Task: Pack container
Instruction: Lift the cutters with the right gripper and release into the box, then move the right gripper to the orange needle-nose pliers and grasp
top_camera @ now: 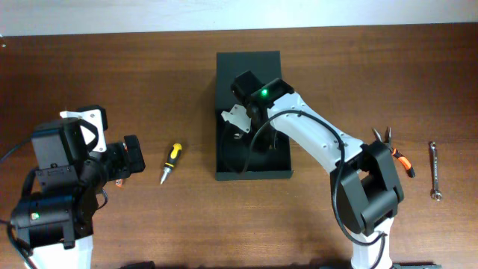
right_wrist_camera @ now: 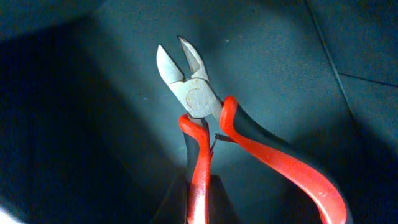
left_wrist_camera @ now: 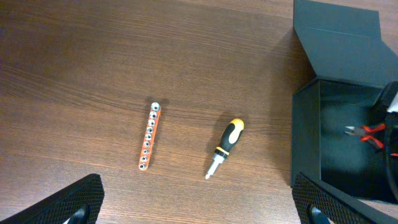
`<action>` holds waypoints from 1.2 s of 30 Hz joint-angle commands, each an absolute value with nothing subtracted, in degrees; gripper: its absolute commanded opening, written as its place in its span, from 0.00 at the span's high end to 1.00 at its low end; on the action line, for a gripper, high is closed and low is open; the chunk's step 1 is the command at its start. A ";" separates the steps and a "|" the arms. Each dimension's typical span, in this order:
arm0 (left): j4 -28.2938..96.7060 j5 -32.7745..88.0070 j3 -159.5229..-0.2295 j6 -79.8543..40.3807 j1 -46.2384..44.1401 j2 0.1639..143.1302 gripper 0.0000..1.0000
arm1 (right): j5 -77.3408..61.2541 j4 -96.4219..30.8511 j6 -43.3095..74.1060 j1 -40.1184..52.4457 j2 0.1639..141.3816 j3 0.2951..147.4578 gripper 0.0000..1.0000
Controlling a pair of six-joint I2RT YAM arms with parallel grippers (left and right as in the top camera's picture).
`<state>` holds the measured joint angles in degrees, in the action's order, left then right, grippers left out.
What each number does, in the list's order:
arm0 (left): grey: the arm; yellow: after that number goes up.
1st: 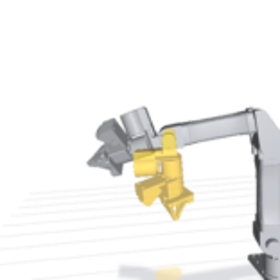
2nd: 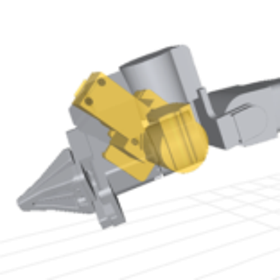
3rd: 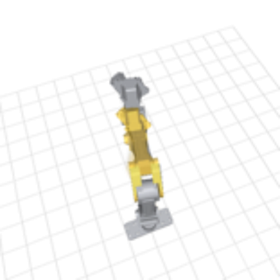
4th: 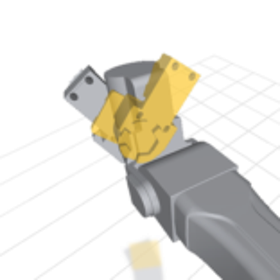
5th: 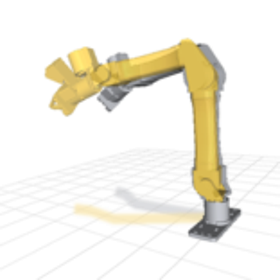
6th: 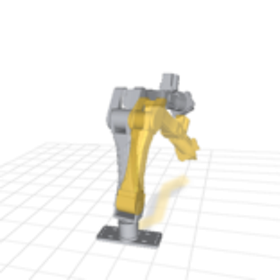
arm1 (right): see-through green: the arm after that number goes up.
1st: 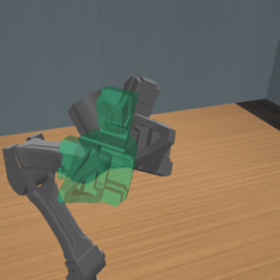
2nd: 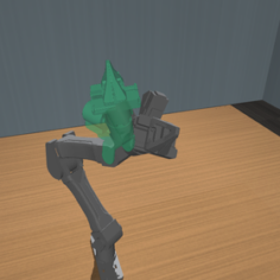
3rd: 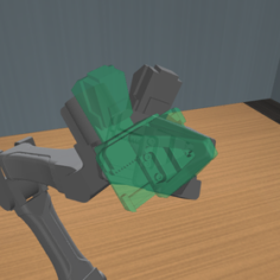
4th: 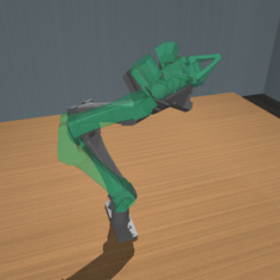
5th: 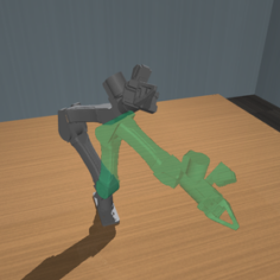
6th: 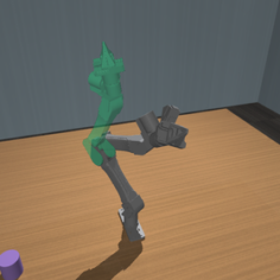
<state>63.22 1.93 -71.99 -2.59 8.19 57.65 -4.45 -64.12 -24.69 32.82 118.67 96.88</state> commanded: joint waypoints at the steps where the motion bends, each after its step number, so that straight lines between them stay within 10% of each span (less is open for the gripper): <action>1: 63.29 1.91 -72.99 -1.67 8.43 58.39 0.01 | -7.57 -62.81 -25.10 30.98 119.42 95.79 0.96; 6: 63.24 1.93 -72.99 -1.65 8.43 58.72 0.01 | -7.55 -60.51 -25.06 30.44 119.42 91.85 0.95; 16: 63.24 1.93 -72.99 -1.67 8.43 58.81 0.01 | -7.22 -61.32 -24.93 30.30 119.04 89.38 0.58; 36: 63.26 1.93 -72.99 -1.65 8.43 58.81 0.01 | 10.15 -83.07 2.11 15.05 102.50 123.44 0.28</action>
